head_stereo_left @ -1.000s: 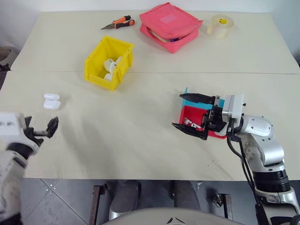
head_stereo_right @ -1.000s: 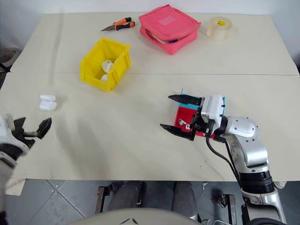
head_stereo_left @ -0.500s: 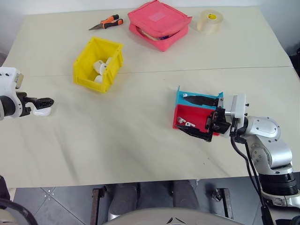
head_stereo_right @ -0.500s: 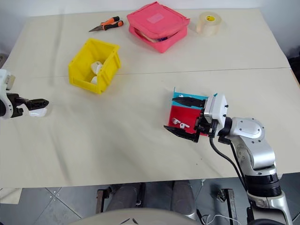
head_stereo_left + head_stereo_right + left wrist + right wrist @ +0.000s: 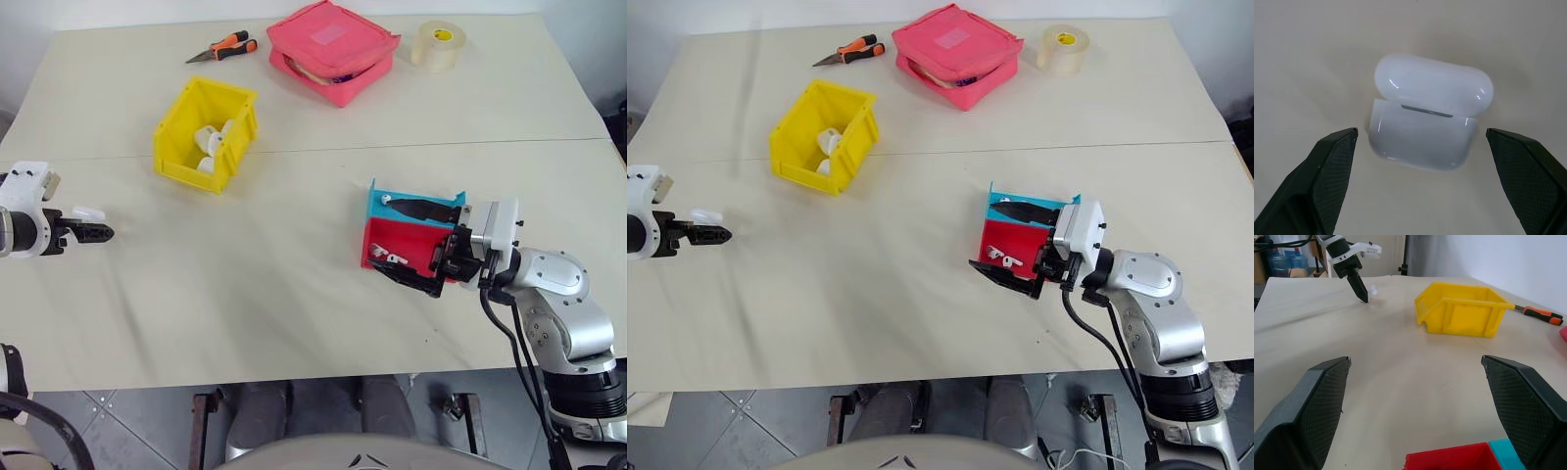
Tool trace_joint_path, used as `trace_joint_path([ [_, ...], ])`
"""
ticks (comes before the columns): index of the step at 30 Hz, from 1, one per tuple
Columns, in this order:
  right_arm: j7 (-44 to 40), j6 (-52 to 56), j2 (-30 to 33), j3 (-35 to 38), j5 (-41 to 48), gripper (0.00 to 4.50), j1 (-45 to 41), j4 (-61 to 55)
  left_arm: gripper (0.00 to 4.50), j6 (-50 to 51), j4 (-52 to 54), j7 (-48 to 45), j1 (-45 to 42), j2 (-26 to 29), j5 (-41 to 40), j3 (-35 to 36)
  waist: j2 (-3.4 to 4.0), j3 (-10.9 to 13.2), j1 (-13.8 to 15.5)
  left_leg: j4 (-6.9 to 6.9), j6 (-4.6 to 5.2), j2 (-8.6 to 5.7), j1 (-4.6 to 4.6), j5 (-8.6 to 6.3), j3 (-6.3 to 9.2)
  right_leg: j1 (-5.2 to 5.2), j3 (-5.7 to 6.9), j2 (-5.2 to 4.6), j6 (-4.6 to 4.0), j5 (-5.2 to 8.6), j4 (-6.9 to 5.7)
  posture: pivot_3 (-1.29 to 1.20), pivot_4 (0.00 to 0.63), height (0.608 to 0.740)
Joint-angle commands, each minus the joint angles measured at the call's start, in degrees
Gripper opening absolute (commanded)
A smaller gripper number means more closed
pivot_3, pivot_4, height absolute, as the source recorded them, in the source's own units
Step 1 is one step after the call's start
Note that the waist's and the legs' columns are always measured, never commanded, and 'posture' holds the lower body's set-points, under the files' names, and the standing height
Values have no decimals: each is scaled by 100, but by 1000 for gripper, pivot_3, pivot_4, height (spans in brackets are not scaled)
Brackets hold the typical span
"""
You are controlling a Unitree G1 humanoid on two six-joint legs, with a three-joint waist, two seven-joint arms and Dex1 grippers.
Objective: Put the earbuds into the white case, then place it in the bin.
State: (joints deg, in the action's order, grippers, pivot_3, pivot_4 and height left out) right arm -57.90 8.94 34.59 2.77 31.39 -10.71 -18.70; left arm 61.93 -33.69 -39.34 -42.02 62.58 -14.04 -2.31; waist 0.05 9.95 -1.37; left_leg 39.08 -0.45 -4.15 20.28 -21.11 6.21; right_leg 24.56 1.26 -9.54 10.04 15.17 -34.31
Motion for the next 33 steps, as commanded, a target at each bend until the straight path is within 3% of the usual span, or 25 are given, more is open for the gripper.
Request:
trace_joint_path([
  [1,60,-79,-25,59,-7,4500,-13,-192,4478,-162,-133,-194,-128,115,251,-62,0,0,-4,0,0,0,0,0,0,1,0,0,0,0,-1,0,150,740],
  [11,123,-122,-87,64,-62,4500,24,-203,4478,-355,-299,-348,-121,-76,686,-312,0,0,-7,3,0,0,-2,0,-3,2,-1,0,0,0,-11,0,150,740],
  [17,182,-147,-146,65,-86,4500,37,-196,2916,-295,-182,-529,12,-4,741,-345,1,-1,-15,4,-1,1,-9,0,-12,3,-8,0,0,0,-19,0,150,740],
  [21,164,-155,-157,59,-95,4500,31,-162,2774,-196,-51,-573,138,43,706,-207,1,-1,-16,4,0,1,-11,0,-25,6,-14,0,0,0,-22,0,150,740],
  [24,136,-159,-143,65,-97,4500,21,-128,2774,-126,341,-626,422,4,429,252,1,-1,-29,3,0,1,-11,0,-25,10,-16,0,0,0,-23,0,150,740],
  [28,61,-136,-69,101,-79,4500,13,-87,2774,144,1174,-417,972,-318,-118,1391,0,-1,-16,5,0,4,-9,0,-29,22,-19,-1,0,0,-33,0,150,740],
  [33,-274,13,401,420,83,4500,-51,2,2774,-695,3001,-672,2160,-1304,-1092,2808,-2,-1,41,13,3,3,-5,-2,-28,20,-22,-10,-1,0,-33,0,150,740],
])
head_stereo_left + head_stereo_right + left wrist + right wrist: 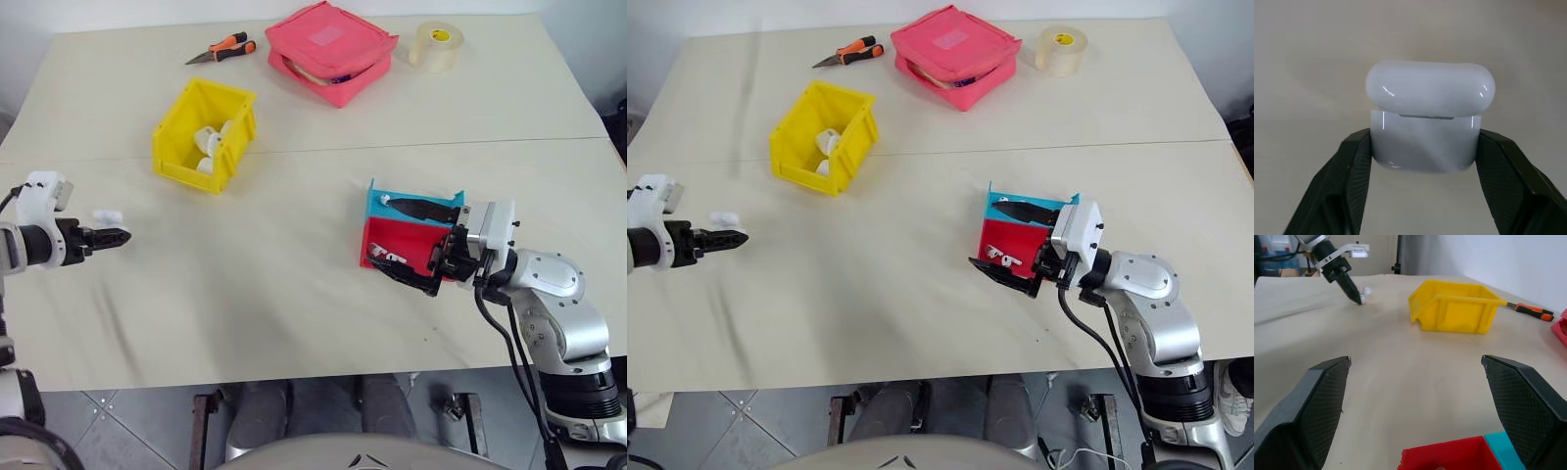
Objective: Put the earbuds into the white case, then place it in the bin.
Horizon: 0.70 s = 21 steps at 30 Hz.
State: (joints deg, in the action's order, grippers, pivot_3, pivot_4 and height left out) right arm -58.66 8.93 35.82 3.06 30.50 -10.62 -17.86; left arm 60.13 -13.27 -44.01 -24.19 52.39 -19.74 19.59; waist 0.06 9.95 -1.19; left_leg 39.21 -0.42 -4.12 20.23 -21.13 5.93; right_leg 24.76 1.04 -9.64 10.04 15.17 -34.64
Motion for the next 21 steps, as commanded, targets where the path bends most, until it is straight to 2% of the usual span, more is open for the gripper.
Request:
trace_joint_path([
  [1,-288,41,420,488,217,4500,-61,-37,2774,-912,1347,-341,608,-563,-721,790,-6,1,37,2,0,1,1,0,0,0,3,-2,-1,-1,4,0,150,740],
  [5,-509,134,816,797,326,4500,7,62,2774,-4405,2407,-1813,1372,-1744,-1041,932,-8,-1,116,1,-5,12,4,-3,-6,-8,13,1,-1,-4,31,0,150,740],
  [9,-469,290,1074,1210,383,4500,344,-37,2774,-5037,2502,-1434,1357,-2604,-748,-74,10,-13,216,3,-10,23,-3,-4,-34,-30,29,11,1,-9,70,0,150,740],
  [11,-495,378,1251,1551,414,4500,648,-147,2774,-5436,2527,-1540,1320,-3082,-796,-560,11,-13,270,7,-5,16,-4,-2,-58,-39,20,10,17,-19,63,0,150,740],
  [14,-497,516,1435,1972,481,4500,988,-251,2774,-5531,2470,-1547,1295,-3389,-821,-1019,3,-10,282,18,8,10,8,-2,-59,-39,17,10,21,-37,74,0,150,740],
  [18,-765,787,1672,3186,445,4500,2196,-448,2774,-6286,1865,-2178,844,-4214,-823,-2012,12,-16,368,19,17,6,7,-6,-63,-44,17,10,22,-38,80,0,150,740],
  [21,-904,815,1674,3804,316,4500,2867,-476,2774,-6905,1193,-2459,483,-4557,-613,-2355,9,-15,400,41,34,4,9,-15,-79,-57,12,10,38,-48,93,0,150,740],
])
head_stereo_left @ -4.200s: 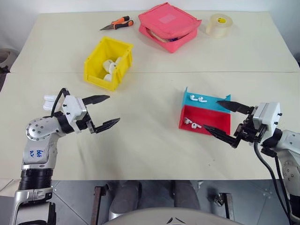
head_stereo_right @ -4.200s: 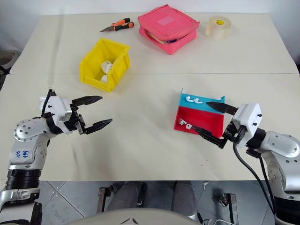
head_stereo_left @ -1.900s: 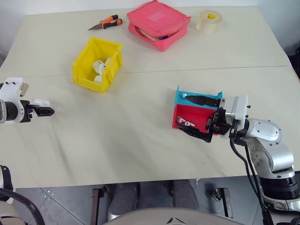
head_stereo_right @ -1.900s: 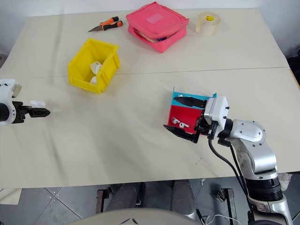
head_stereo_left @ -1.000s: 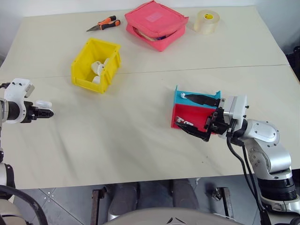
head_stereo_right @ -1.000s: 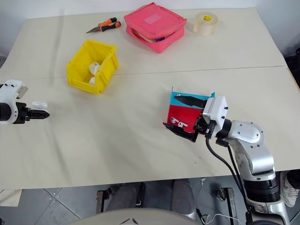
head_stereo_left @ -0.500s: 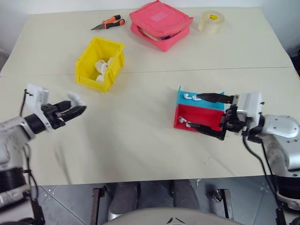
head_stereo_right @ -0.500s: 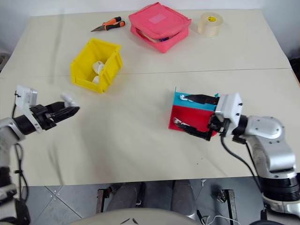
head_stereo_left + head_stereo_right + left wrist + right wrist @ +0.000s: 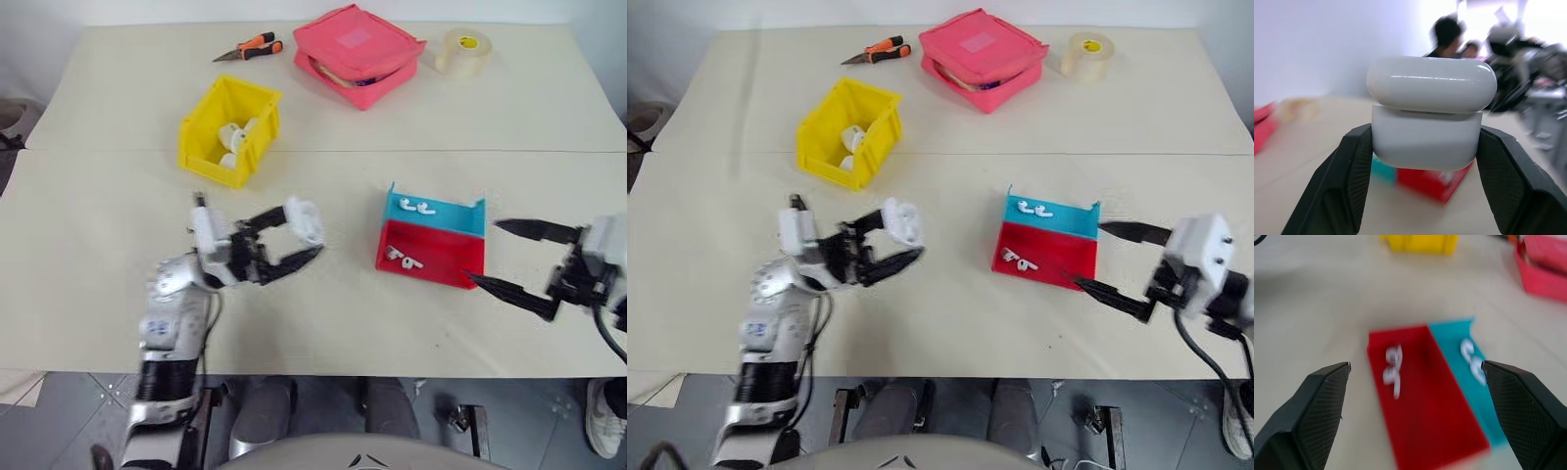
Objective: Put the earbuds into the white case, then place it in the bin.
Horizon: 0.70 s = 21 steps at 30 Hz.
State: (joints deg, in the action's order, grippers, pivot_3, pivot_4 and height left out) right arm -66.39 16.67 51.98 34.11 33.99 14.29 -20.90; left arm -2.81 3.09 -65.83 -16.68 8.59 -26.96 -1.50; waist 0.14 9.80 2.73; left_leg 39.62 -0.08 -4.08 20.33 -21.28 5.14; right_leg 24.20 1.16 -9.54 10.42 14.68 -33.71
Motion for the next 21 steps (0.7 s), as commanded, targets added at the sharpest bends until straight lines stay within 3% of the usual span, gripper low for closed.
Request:
trace_joint_path([
  [1,-119,74,11,890,-45,4500,570,-205,2774,-720,-691,-347,-389,-304,117,-348,0,0,13,6,5,0,-3,-3,-7,-8,-3,0,8,-5,10,0,150,740],
  [6,-166,44,-153,1397,-116,4500,1217,-324,2774,-1142,-1386,-585,-723,-699,74,-607,1,0,-11,11,23,5,-20,-13,-23,-30,-4,0,18,-10,27,0,150,740],
  [11,403,785,213,826,-35,4500,906,-835,2774,-1204,-1520,-669,-709,-714,0,-638,1,0,-49,13,27,5,-22,-16,-23,-31,-7,0,19,-11,28,0,150,740],
  [13,713,1428,615,263,52,4500,457,-1063,2774,-1221,-1508,-647,-658,-644,24,-607,1,-1,-66,17,26,6,-21,-16,-19,-31,-6,0,19,-11,28,0,150,740],
  [16,1162,2426,1432,-1157,-110,4500,-748,-1186,2774,-1223,-1444,-518,-577,-497,59,-528,7,-1,-119,26,25,8,-20,-17,-1,-30,-7,0,17,-12,27,0,150,740],
  [21,1525,3554,1382,-3253,-343,4500,-3046,-968,2774,-1219,-1285,-405,-423,-294,54,-489,3,1,-97,31,20,7,-2,-18,50,-22,7,0,14,-12,33,0,150,740],
])
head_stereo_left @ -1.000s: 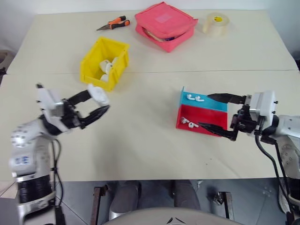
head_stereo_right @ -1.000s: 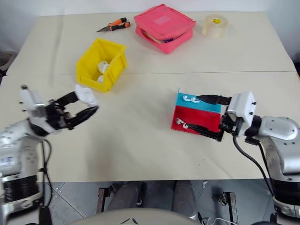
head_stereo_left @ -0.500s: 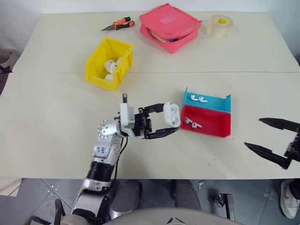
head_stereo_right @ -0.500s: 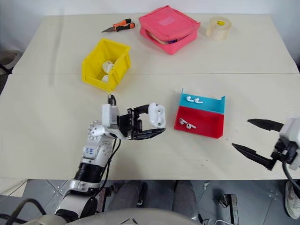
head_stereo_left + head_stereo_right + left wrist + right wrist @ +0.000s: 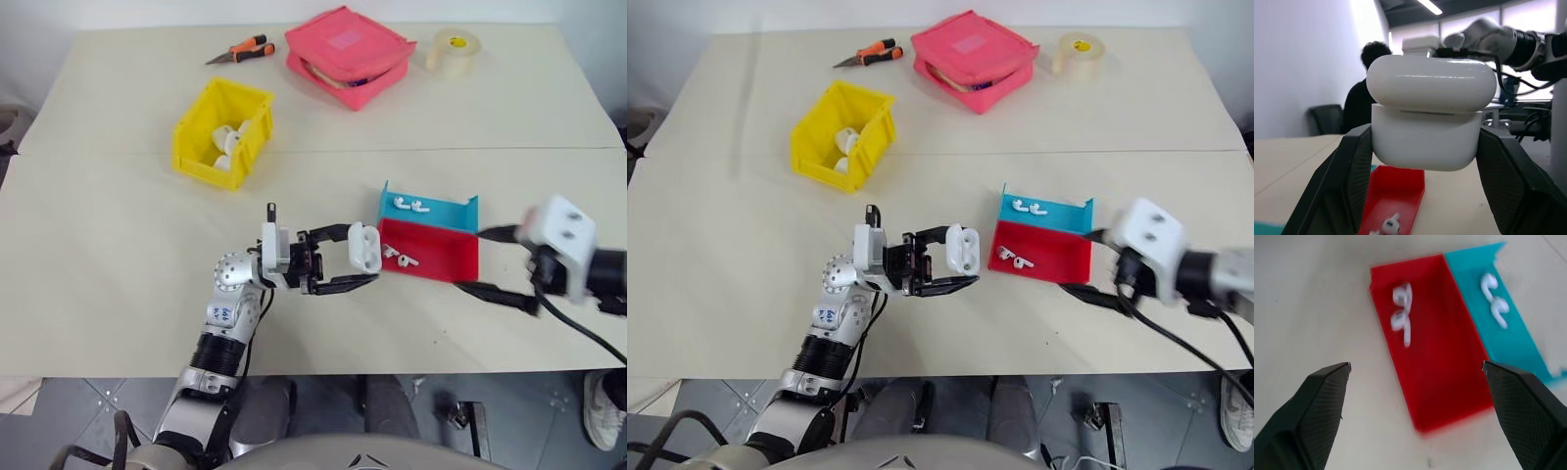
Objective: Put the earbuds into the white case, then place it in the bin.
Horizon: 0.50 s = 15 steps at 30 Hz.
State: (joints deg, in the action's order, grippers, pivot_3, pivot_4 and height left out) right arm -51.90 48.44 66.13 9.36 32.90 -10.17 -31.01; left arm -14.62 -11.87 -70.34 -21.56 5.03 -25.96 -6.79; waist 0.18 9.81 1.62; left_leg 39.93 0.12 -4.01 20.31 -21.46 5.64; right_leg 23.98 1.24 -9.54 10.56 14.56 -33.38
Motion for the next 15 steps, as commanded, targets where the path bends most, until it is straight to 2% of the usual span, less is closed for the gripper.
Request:
trace_joint_path([
  [1,28,449,-55,-1211,-421,4500,-971,127,2774,-46,228,50,87,109,-38,41,-2,1,13,1,0,-4,8,0,5,2,3,-2,0,0,5,0,150,740],
  [5,-139,577,-366,-2434,-993,4500,-2072,585,2774,-180,190,132,104,200,31,77,-3,2,-12,6,10,-12,12,-9,3,5,0,-7,0,-2,6,0,150,740],
  [9,-337,512,-453,-3177,-1598,4500,-2659,1003,2774,-229,248,211,155,232,35,88,-2,1,-16,5,9,-13,17,-10,2,17,1,-8,1,-2,2,0,150,740],
  [14,-483,655,-669,-3477,-1847,4500,-2961,1302,2774,-270,301,279,304,207,55,15,-2,1,-29,5,8,-12,29,-9,-11,38,-7,-8,1,-2,-9,0,150,740],
  [15,-513,685,-697,-3524,-1893,4311,-2978,1314,2774,-295,318,287,349,191,70,-13,-2,1,-29,5,8,-12,31,-9,-12,42,-8,-8,1,-2,-11,0,150,740],
])
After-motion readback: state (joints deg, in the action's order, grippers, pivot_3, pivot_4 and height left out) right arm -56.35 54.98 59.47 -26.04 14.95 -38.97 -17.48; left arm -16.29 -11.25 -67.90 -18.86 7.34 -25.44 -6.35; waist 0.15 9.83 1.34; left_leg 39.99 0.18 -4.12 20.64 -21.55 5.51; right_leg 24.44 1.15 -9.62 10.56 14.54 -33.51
